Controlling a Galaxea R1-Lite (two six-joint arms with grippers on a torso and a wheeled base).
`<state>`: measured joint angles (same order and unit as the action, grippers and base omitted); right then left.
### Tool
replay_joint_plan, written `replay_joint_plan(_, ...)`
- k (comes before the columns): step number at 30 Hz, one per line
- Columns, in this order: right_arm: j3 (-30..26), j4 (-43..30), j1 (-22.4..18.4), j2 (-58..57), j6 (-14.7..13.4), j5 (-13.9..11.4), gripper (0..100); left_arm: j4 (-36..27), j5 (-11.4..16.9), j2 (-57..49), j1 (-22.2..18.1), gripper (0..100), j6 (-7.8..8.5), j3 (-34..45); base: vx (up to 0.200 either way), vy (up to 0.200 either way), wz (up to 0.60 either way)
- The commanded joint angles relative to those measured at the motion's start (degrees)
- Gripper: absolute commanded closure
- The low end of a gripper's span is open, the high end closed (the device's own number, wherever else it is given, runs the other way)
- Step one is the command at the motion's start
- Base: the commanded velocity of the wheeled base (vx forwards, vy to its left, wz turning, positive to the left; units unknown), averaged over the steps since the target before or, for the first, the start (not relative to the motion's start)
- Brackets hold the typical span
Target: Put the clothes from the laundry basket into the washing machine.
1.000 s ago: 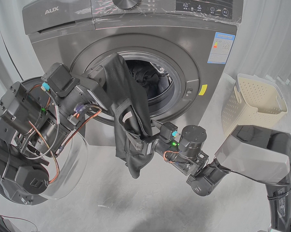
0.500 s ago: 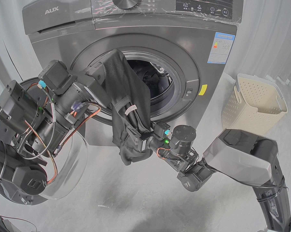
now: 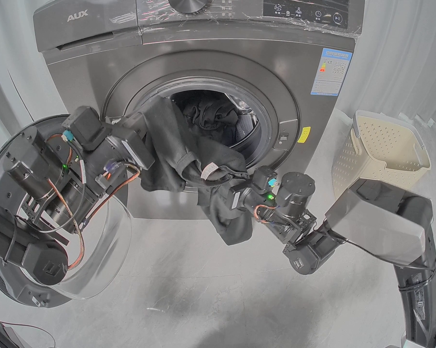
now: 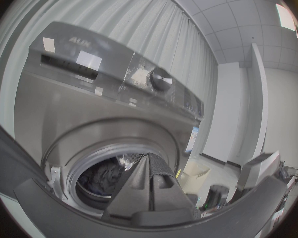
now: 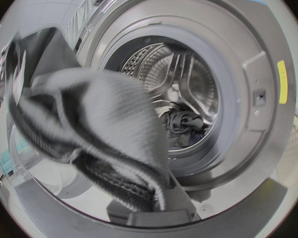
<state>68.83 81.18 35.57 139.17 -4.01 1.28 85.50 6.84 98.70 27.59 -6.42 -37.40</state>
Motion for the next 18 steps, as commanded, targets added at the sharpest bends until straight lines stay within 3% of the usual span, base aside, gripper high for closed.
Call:
replay_joint_plan(1, -2.65, -0.23, -1.73, -6.37, -0.12, 0.04, 100, 0.54, 1.86, 5.81, -3.77, 100, 0.10, 3.56, 0.000, 0.000, 0.00)
replay_joint_plan(11, -3.44, -0.32, 0.38, -10.06, -0.21, 0.48, 100, 3.26, 3.00, 15.04, -5.61, 100, 1.06, 6.90, 0.000, 0.000, 0.00)
replay_joint_plan(14, -3.53, -0.41, 1.61, -10.50, -0.21, 0.57, 100, 3.35, 3.00, 16.97, -5.53, 100, 2.12, 6.90, 0.000, 0.000, 0.00)
replay_joint_plan(16, -3.53, -0.32, 2.40, -10.67, -0.21, 0.65, 100, 3.44, 3.09, 18.64, -5.61, 100, 3.70, 6.55, 0.000, 0.000, 0.00)
replay_joint_plan(18, -3.44, -0.41, 2.57, -10.76, -0.21, 0.65, 100, 3.44, 3.27, 18.64, -5.61, 100, 3.88, 6.90, 0.000, 0.000, 0.00)
